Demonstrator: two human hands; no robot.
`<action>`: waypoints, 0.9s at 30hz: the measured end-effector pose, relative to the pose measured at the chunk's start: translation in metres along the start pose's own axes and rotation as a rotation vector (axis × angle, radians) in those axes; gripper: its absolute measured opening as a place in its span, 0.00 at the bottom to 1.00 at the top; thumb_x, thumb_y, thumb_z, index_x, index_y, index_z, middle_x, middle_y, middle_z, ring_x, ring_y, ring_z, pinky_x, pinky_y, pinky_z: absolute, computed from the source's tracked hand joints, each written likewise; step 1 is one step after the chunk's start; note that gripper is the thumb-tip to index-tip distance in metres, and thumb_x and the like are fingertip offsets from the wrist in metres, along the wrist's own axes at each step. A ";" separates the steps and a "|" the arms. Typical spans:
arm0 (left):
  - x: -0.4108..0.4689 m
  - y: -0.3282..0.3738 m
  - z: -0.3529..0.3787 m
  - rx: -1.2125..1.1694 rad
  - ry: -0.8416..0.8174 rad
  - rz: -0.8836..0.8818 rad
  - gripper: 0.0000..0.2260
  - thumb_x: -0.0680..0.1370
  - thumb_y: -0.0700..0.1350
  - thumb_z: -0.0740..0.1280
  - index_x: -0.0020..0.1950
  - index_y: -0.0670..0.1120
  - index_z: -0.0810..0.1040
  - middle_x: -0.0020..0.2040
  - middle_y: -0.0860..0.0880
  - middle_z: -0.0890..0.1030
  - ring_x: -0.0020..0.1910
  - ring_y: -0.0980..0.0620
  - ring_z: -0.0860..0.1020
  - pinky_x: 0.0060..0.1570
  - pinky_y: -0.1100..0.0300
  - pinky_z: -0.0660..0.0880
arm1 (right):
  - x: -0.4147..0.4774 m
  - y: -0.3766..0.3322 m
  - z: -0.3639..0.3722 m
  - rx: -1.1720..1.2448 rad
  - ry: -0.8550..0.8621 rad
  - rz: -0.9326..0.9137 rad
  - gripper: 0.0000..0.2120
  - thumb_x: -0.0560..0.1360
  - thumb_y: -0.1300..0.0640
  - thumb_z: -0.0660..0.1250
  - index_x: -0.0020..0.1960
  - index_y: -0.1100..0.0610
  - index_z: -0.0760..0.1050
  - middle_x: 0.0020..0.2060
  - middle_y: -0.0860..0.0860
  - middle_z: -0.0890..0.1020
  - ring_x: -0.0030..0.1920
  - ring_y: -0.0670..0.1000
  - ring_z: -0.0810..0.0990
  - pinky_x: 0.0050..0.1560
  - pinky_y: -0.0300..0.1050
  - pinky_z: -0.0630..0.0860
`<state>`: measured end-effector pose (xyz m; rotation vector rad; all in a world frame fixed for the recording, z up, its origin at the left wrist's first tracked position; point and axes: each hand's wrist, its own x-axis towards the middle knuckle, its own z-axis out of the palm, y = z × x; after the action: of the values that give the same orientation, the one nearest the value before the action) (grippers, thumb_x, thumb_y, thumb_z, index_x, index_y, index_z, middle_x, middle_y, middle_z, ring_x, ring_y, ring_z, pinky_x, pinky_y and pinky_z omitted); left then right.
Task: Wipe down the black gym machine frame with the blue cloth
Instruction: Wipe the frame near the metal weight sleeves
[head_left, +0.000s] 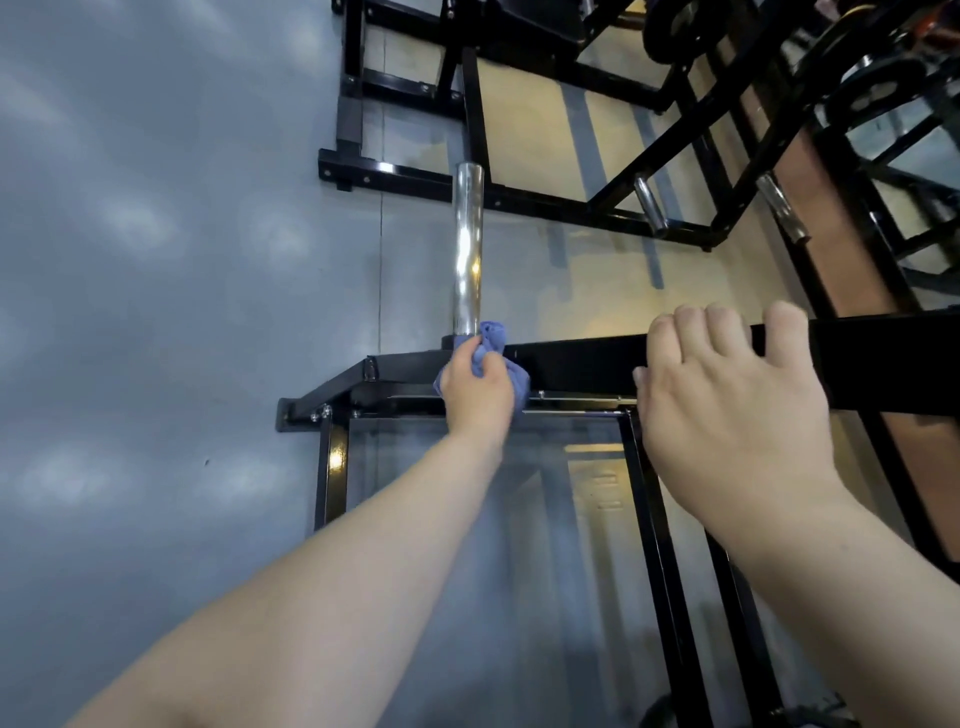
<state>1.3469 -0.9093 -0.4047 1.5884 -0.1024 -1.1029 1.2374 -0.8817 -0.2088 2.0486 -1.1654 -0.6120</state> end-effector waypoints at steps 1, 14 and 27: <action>0.007 0.000 0.000 -0.024 0.018 -0.060 0.16 0.81 0.45 0.60 0.67 0.53 0.77 0.66 0.48 0.75 0.57 0.51 0.76 0.52 0.62 0.67 | 0.001 -0.001 0.002 0.003 0.005 -0.001 0.13 0.84 0.55 0.47 0.57 0.61 0.66 0.50 0.57 0.72 0.51 0.59 0.70 0.60 0.59 0.59; -0.003 -0.010 -0.004 0.147 -0.079 0.366 0.14 0.80 0.45 0.63 0.64 0.52 0.79 0.67 0.49 0.74 0.67 0.54 0.72 0.63 0.66 0.67 | -0.005 -0.004 0.001 -0.051 -0.014 0.016 0.21 0.83 0.55 0.36 0.59 0.63 0.65 0.52 0.57 0.71 0.54 0.59 0.69 0.61 0.60 0.60; -0.050 -0.003 0.001 0.160 -0.267 0.685 0.16 0.79 0.42 0.65 0.67 0.50 0.79 0.64 0.63 0.67 0.66 0.69 0.66 0.62 0.80 0.58 | -0.004 -0.007 0.006 -0.042 -0.041 -0.012 0.14 0.83 0.55 0.47 0.60 0.63 0.65 0.51 0.58 0.70 0.53 0.59 0.69 0.62 0.60 0.59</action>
<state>1.3174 -0.8792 -0.3776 1.3697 -0.8654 -0.7608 1.2359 -0.8778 -0.2178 2.0175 -1.1555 -0.6818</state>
